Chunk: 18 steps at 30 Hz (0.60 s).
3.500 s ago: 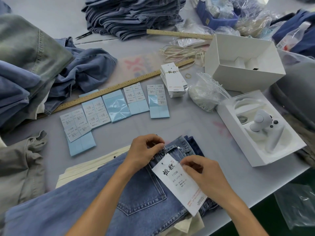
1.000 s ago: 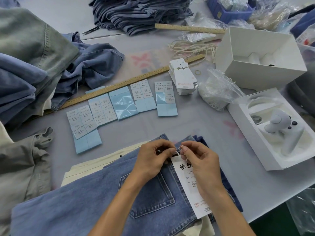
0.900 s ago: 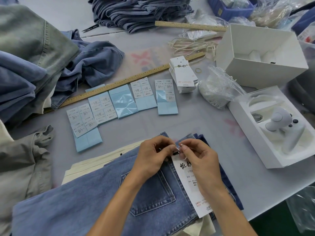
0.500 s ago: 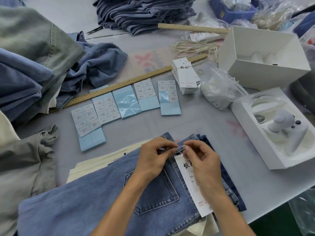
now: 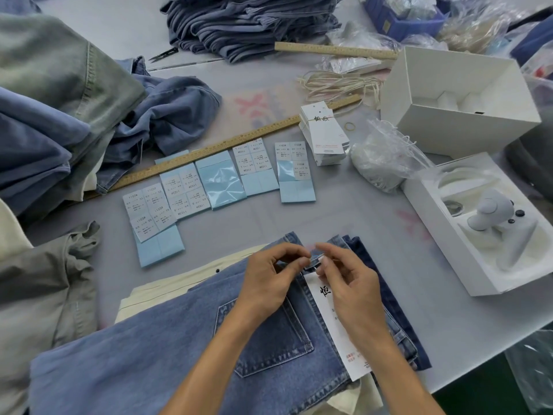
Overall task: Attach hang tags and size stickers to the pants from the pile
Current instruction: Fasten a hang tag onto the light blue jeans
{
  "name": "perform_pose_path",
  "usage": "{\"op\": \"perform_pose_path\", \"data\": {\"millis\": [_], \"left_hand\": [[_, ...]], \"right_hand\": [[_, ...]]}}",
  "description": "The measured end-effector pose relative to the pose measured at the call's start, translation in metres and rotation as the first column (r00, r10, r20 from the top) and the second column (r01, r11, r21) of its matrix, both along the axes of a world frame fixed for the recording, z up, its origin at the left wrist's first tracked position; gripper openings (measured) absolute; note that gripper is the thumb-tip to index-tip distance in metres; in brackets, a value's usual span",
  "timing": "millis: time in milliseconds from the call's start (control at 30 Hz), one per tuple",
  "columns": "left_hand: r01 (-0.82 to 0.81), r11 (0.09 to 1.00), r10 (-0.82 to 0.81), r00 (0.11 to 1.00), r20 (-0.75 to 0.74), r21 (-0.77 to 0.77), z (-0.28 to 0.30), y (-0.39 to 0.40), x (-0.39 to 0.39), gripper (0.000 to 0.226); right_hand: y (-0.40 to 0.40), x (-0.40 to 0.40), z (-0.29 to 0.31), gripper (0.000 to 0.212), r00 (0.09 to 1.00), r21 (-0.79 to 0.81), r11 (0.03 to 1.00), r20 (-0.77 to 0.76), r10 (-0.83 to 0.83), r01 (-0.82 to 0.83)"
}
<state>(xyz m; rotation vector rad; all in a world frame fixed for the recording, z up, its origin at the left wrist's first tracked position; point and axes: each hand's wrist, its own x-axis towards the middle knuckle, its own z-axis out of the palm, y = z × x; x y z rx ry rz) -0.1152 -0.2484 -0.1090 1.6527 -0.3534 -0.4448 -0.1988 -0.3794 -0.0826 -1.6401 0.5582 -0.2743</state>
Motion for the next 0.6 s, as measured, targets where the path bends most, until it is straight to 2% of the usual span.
{"op": "perform_pose_path", "data": {"millis": [133, 333, 600], "left_hand": [[0.003, 1.0, -0.003, 1.0, 0.005, 0.002, -0.0031, 0.0007, -0.0007, 0.019], [0.006, 1.0, -0.006, 1.0, 0.011, 0.016, -0.0053, 0.001, -0.0031, 0.019], [-0.012, 1.0, 0.011, 1.0, -0.02, -0.021, -0.005, 0.0013, -0.0026, 0.027]], "right_hand": [[-0.0005, -0.001, -0.0035, 0.019, 0.999, 0.061, 0.997, 0.003, -0.053, 0.053], [-0.0021, -0.001, -0.003, 0.019, 0.998, 0.136, 0.99, 0.039, -0.054, 0.048], [-0.0009, -0.0013, -0.0041, 0.029, 0.998, -0.059, 0.996, -0.028, 0.059, -0.06]]}}
